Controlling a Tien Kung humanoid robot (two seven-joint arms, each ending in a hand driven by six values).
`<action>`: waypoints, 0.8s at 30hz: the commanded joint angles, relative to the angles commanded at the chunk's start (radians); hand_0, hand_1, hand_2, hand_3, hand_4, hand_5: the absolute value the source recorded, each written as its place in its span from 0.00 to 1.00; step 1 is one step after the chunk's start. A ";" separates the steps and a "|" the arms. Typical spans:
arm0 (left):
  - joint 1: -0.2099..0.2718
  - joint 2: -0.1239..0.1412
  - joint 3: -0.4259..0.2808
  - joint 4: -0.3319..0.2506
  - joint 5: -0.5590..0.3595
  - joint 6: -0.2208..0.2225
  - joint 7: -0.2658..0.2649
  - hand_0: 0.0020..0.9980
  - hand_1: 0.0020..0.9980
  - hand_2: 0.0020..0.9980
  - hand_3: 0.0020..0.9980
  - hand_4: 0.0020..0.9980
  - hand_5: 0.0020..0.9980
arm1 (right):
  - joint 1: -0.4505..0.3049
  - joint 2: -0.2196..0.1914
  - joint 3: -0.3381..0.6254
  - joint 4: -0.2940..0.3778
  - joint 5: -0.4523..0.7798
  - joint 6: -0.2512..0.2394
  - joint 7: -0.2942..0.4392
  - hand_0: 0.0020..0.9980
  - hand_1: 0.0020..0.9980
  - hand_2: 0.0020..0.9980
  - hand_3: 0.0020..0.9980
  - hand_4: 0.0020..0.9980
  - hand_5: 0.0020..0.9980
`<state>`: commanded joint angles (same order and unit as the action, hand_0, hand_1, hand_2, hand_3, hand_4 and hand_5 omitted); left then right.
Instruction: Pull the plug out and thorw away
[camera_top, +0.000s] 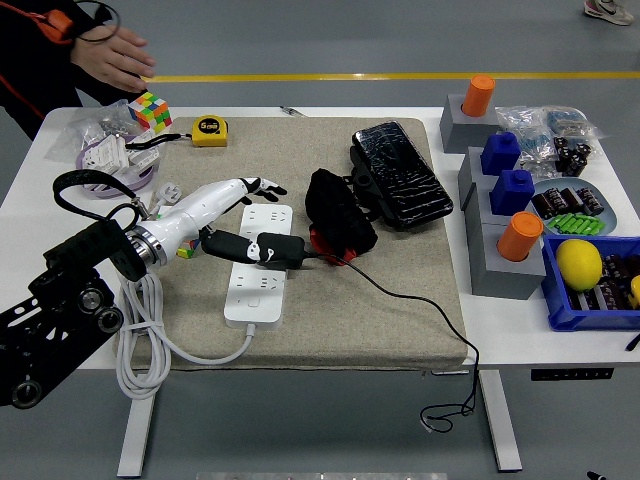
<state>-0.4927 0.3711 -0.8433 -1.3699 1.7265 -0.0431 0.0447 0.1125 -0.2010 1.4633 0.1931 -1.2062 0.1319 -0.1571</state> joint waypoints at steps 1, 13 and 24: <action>-0.007 -0.003 0.006 0.009 0.000 0.001 -0.001 0.72 0.84 0.80 0.84 1.00 0.19 | 0.001 0.000 -0.002 0.000 0.001 0.000 0.000 0.63 0.63 0.62 0.57 0.99 0.45; -0.092 -0.049 0.100 0.144 -0.009 0.003 -0.017 0.71 0.81 0.78 0.83 1.00 0.12 | 0.008 -0.005 -0.025 0.001 0.010 -0.001 0.000 0.63 0.63 0.62 0.57 0.99 0.44; -0.121 -0.075 0.149 0.225 -0.077 -0.008 -0.002 0.63 0.71 0.68 0.68 0.90 0.04 | 0.010 -0.011 -0.047 0.001 0.021 0.000 0.000 0.63 0.63 0.62 0.57 0.99 0.44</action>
<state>-0.6138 0.2962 -0.6941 -1.1450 1.6494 -0.0510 0.0429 0.1221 -0.2121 1.4163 0.1941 -1.1856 0.1315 -0.1572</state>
